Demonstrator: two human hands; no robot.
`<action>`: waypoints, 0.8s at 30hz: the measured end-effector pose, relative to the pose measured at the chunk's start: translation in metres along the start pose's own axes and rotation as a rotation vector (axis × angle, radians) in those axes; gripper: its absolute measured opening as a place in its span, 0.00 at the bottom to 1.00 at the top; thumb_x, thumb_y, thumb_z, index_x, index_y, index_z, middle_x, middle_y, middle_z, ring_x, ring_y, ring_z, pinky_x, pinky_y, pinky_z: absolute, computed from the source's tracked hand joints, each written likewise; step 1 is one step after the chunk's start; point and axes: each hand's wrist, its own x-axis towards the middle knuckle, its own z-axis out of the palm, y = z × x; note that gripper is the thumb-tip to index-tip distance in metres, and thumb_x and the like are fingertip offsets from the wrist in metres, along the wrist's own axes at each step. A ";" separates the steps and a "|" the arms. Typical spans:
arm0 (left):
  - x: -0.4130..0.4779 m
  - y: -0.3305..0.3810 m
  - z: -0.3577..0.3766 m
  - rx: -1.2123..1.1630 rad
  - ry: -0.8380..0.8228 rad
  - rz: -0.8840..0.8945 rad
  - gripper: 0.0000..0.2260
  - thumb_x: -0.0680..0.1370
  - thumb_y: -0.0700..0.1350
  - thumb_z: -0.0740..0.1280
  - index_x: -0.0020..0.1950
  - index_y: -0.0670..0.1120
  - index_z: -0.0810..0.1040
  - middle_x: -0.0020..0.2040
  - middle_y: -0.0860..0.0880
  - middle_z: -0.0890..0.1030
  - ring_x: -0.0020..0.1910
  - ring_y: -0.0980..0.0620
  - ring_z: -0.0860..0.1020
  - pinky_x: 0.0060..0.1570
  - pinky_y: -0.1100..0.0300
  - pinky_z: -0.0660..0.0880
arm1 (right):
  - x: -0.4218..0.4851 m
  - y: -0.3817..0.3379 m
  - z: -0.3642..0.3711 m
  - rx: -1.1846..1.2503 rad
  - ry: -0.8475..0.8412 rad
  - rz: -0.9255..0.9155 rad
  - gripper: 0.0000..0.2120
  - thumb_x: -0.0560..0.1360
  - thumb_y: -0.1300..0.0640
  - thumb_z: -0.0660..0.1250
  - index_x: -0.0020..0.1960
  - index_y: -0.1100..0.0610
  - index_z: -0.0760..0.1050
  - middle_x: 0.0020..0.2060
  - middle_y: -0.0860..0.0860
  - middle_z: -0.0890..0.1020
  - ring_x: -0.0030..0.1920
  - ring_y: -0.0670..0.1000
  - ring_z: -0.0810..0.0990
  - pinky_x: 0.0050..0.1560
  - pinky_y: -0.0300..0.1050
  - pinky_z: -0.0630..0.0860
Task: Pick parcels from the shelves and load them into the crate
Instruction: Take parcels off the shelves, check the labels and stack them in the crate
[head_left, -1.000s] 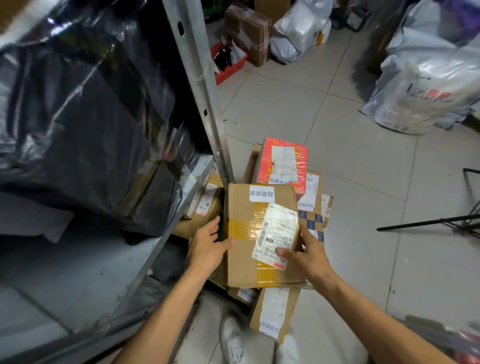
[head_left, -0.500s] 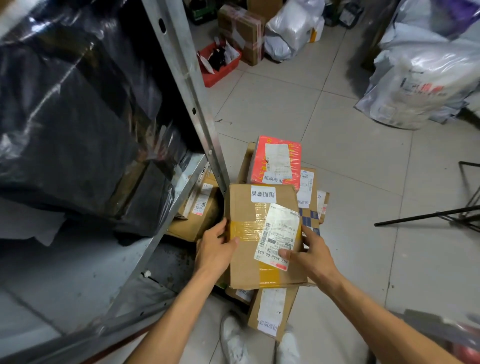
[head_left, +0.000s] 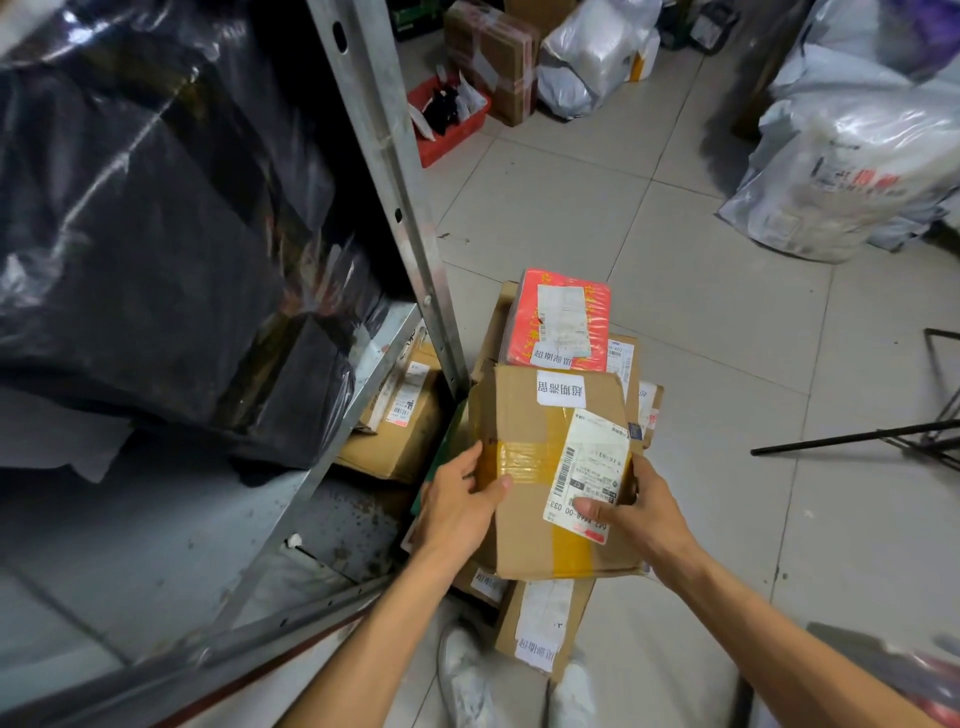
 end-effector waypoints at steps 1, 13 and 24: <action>0.000 0.001 -0.002 -0.002 -0.006 -0.004 0.31 0.74 0.42 0.73 0.75 0.47 0.66 0.68 0.47 0.76 0.63 0.54 0.76 0.60 0.61 0.73 | 0.001 0.000 0.000 -0.001 0.003 0.006 0.32 0.67 0.60 0.78 0.66 0.52 0.66 0.57 0.48 0.79 0.55 0.52 0.80 0.54 0.51 0.79; -0.011 0.011 0.009 0.061 -0.117 -0.018 0.35 0.73 0.46 0.75 0.77 0.51 0.62 0.73 0.48 0.70 0.69 0.48 0.71 0.68 0.48 0.69 | -0.001 -0.003 -0.011 0.032 0.044 0.041 0.39 0.62 0.55 0.81 0.66 0.53 0.65 0.59 0.49 0.78 0.57 0.54 0.79 0.56 0.55 0.78; -0.015 0.016 0.009 0.111 -0.078 -0.027 0.30 0.72 0.45 0.75 0.72 0.54 0.70 0.63 0.50 0.78 0.65 0.47 0.74 0.64 0.45 0.72 | -0.010 -0.003 0.003 0.058 0.148 0.021 0.34 0.59 0.59 0.83 0.59 0.54 0.69 0.49 0.48 0.81 0.44 0.48 0.82 0.39 0.43 0.80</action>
